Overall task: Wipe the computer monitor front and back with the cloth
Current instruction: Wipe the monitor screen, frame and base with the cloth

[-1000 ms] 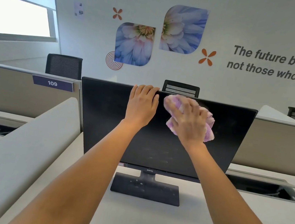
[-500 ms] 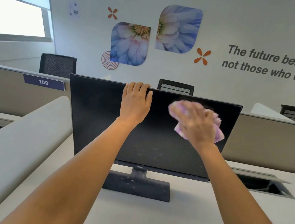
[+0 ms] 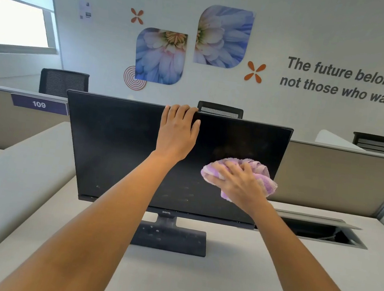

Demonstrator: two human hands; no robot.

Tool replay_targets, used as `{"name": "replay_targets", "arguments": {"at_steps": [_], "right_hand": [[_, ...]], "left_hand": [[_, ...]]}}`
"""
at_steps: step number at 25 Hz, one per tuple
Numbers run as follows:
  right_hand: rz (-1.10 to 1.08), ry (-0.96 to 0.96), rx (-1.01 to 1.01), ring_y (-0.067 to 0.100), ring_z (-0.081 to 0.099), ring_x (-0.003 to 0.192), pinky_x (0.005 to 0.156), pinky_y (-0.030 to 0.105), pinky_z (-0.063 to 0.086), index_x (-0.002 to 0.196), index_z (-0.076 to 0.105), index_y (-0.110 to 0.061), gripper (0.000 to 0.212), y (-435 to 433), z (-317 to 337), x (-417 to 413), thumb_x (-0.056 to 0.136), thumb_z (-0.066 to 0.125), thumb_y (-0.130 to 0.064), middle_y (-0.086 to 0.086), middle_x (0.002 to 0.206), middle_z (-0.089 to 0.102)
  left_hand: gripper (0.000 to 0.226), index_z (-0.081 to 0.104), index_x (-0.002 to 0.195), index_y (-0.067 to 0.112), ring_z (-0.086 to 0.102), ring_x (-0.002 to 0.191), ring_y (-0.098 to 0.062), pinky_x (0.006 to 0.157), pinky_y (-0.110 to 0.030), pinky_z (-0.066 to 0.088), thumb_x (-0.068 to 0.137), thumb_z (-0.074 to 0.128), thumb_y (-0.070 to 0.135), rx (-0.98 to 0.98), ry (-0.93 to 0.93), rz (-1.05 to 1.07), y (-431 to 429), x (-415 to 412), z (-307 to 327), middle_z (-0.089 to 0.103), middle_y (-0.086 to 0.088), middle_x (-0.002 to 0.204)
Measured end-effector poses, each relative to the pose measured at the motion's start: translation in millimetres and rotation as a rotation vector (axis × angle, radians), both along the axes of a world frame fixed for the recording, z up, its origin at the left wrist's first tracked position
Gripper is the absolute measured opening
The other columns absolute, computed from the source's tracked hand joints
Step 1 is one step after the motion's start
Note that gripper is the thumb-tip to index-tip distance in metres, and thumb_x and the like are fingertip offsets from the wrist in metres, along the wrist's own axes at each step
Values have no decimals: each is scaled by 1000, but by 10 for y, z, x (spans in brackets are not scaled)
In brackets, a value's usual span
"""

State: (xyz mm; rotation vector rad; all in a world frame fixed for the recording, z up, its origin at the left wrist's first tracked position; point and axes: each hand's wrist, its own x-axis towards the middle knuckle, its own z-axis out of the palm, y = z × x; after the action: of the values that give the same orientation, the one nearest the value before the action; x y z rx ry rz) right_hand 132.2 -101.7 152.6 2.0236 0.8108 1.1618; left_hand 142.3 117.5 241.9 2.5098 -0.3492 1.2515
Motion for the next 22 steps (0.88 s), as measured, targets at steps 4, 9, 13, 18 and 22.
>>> {"name": "replay_targets", "arguments": {"at_steps": [4, 9, 13, 18, 22], "right_hand": [[-78, -187, 561, 29, 50, 104, 68, 42, 48, 131, 43, -32, 67, -276, 408, 95, 69, 66, -18, 3, 128, 41], [-92, -201, 969, 27, 38, 104, 70, 44, 46, 130, 47, -34, 61, -218, 507, 114, 75, 67, -18, 2, 129, 37], [-144, -110, 495, 30, 50, 103, 69, 41, 50, 137, 42, -33, 67, -146, -172, 62, 75, 69, -31, 8, 127, 44], [-66, -123, 702, 28, 48, 102, 68, 41, 52, 125, 55, -25, 53, -316, -138, 91, 74, 67, -19, 5, 126, 45], [-28, -111, 1643, 28, 46, 111, 80, 43, 47, 127, 54, -31, 50, -209, 603, 88, 81, 60, -14, 5, 133, 46]], "left_hand": [[41, 50, 129, 14, 43, 124, -24, 114, -41, 17, 97, 33, 34, 10, 15, -13, -134, 3, 11, 53, -5, 129], [36, 50, 128, 16, 41, 125, -22, 117, -43, 10, 97, 38, 31, -54, -21, -44, -269, 24, -36, 53, -1, 128], [34, 51, 126, 17, 41, 125, -21, 118, -43, 7, 97, 39, 29, -99, -32, -87, -263, 66, -63, 53, 0, 127], [34, 51, 126, 16, 41, 124, -20, 118, -43, 7, 96, 40, 27, -111, -57, -113, -244, 67, -79, 54, 0, 126], [33, 51, 126, 17, 40, 124, -19, 117, -40, 4, 96, 41, 26, -129, -53, -129, -250, 50, -73, 54, 1, 126]]}}
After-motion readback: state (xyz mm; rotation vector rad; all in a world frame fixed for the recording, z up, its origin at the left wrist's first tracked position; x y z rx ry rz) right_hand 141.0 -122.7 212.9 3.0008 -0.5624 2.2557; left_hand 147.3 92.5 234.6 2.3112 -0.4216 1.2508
